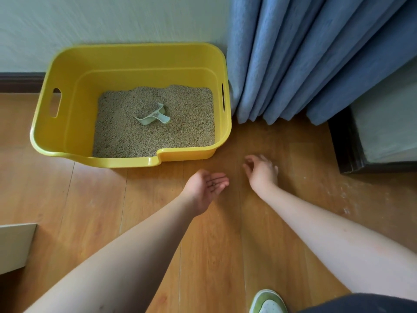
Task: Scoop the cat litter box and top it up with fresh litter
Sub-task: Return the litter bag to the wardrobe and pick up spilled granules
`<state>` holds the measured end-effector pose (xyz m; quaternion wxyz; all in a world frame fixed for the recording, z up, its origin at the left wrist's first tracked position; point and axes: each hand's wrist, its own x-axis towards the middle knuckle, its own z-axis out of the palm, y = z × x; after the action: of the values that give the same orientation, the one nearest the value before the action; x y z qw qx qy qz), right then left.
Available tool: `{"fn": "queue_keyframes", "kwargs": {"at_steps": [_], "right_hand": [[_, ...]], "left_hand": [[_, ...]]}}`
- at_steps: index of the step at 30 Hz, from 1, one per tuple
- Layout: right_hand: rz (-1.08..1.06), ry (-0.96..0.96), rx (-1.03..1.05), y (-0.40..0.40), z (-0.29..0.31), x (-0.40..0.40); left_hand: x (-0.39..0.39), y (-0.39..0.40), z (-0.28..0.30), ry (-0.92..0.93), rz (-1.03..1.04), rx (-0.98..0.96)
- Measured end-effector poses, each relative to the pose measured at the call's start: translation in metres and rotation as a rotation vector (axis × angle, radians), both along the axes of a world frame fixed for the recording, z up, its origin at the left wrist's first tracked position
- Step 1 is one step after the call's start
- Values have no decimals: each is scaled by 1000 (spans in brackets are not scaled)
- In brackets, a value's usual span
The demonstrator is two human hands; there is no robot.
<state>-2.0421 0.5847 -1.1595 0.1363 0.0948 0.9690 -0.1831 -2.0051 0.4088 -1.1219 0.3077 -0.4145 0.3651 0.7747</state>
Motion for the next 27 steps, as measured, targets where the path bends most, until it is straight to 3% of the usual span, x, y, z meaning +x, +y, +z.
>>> {"fn": "queue_keyframes", "kwargs": {"at_steps": [10, 12, 16, 21, 24, 27], "right_hand": [[76, -38, 43, -3, -13, -13], [27, -45, -37, 1, -10, -13], [-176, -56, -490, 3, 7, -4], [-505, -304, -1455, -4, 33, 13], [-650, -450, -1656, -2, 39, 19], [-724, -492, -1651, 1, 34, 18]], "left_hand": [[17, -35, -10, -48, 25, -76], [16, -36, -11, -48, 37, -97], [13, -29, -13, -51, 15, -102], [11, -17, -11, -54, -78, -89], [12, -10, -8, -47, -84, -86], [10, -9, -10, -40, -99, -85]]}}
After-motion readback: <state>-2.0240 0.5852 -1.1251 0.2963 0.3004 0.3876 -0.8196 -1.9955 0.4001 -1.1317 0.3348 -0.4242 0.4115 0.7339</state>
